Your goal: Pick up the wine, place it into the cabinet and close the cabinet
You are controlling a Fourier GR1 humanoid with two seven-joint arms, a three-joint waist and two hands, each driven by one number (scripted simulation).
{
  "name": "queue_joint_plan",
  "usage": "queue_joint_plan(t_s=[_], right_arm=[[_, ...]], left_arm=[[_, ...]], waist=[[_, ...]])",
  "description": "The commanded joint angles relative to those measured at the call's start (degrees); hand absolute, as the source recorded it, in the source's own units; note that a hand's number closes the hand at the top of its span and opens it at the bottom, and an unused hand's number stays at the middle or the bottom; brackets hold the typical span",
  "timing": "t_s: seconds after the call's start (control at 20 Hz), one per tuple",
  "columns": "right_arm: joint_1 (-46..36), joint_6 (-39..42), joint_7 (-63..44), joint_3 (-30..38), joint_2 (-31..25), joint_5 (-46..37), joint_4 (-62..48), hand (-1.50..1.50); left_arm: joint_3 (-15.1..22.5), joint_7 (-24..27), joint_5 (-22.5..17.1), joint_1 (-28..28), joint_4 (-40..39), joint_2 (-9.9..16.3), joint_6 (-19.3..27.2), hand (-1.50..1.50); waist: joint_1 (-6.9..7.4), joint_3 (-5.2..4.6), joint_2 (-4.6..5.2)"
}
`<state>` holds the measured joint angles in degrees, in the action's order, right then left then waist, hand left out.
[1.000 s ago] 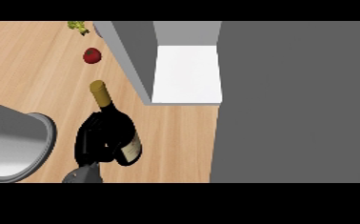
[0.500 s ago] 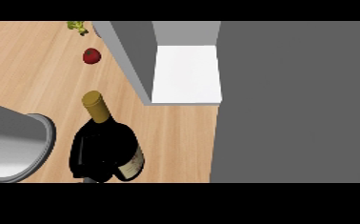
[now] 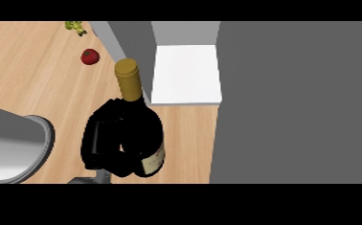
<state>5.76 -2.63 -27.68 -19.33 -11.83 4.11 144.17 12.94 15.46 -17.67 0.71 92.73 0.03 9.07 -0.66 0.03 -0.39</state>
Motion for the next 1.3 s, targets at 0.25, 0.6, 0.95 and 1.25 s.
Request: queue_joint_plan(t_s=[0.25, 0.6, 0.95, 1.25], right_arm=[[3.67, -0.06, -4.75, -0.04, 0.06, 2.05, 12.22, -1.50], [6.49, 4.08, -1.22, 6.17, -1.88, 9.07, 12.02, -1.50], [8.52, 5.18, 0.58, 4.36, -1.20, 7.45, 11.59, -1.50], [9.14, 4.93, 0.03, 2.46, -0.39, 6.91, 12.48, -1.50]], left_arm=[[8.39, -8.10, -3.33, 10.80, -1.19, -0.03, 16.80, 1.50], [6.68, -10.81, -2.60, 24.14, -9.64, -0.03, 25.00, 1.50], [7.99, -4.59, -5.99, 28.43, -21.98, -0.03, 25.85, 1.50], [14.39, 6.53, -13.41, 25.23, -28.75, -0.03, 29.23, 1.50]], waist=[[-0.46, -0.06, 0.23], [-0.94, 0.02, 0.37], [-1.19, -0.02, 0.47], [-1.98, -0.08, 0.53]])
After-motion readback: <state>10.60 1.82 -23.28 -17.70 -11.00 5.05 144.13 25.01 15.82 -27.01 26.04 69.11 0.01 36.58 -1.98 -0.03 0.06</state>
